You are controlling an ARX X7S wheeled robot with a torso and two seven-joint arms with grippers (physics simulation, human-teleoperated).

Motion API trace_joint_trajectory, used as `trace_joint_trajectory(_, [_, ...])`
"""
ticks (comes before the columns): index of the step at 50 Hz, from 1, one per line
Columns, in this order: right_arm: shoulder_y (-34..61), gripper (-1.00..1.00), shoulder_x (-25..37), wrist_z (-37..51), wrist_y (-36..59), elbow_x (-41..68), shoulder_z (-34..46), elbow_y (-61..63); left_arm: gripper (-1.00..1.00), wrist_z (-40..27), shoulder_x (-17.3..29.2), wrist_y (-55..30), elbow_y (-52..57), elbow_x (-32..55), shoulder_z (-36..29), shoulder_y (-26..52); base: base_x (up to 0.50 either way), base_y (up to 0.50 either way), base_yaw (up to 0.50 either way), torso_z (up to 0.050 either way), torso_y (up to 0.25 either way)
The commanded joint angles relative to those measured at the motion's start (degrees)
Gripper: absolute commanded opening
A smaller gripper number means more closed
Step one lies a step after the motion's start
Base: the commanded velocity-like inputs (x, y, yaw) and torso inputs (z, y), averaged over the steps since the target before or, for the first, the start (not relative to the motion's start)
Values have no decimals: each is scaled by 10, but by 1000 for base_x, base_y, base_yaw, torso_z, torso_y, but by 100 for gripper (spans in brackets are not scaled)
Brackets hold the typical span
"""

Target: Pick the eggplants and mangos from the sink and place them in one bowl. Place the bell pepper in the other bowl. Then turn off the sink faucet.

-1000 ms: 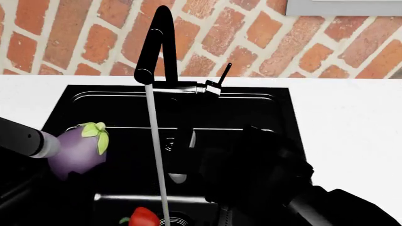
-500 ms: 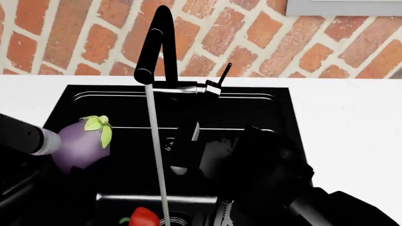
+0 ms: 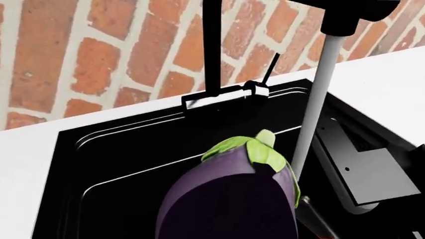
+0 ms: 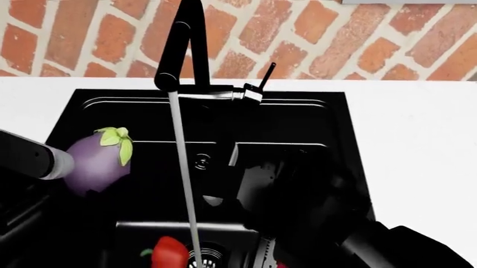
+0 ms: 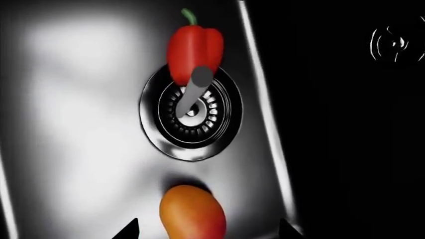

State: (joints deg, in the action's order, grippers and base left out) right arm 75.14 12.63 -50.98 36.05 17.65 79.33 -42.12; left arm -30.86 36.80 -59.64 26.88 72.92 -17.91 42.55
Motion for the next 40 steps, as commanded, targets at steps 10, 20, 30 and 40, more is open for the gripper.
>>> trace_joint_trajectory(10, [-2, 100, 3, 0, 2, 0, -3, 10, -100, 19, 1, 42, 9, -40, 4, 2, -1, 0, 0, 6, -122])
trace_joint_trajectory(20, [1, 100, -1, -16, 15, 4, 2, 3, -100, 16, 2, 40, 8, -35, 3, 4, -1, 0, 0, 6, -123])
trace_joint_trajectory(30, [3, 100, -7, -7, 39, 3, 3, 0, -100, 18, 3, 41, 7, -34, 2, 5, 0, 0, 0, 6, -122])
trace_joint_trajectory(40, [2, 100, -7, 9, 45, 1, 0, 2, -100, 20, 3, 43, 7, -33, 1, 4, -1, 0, 0, 6, -122])
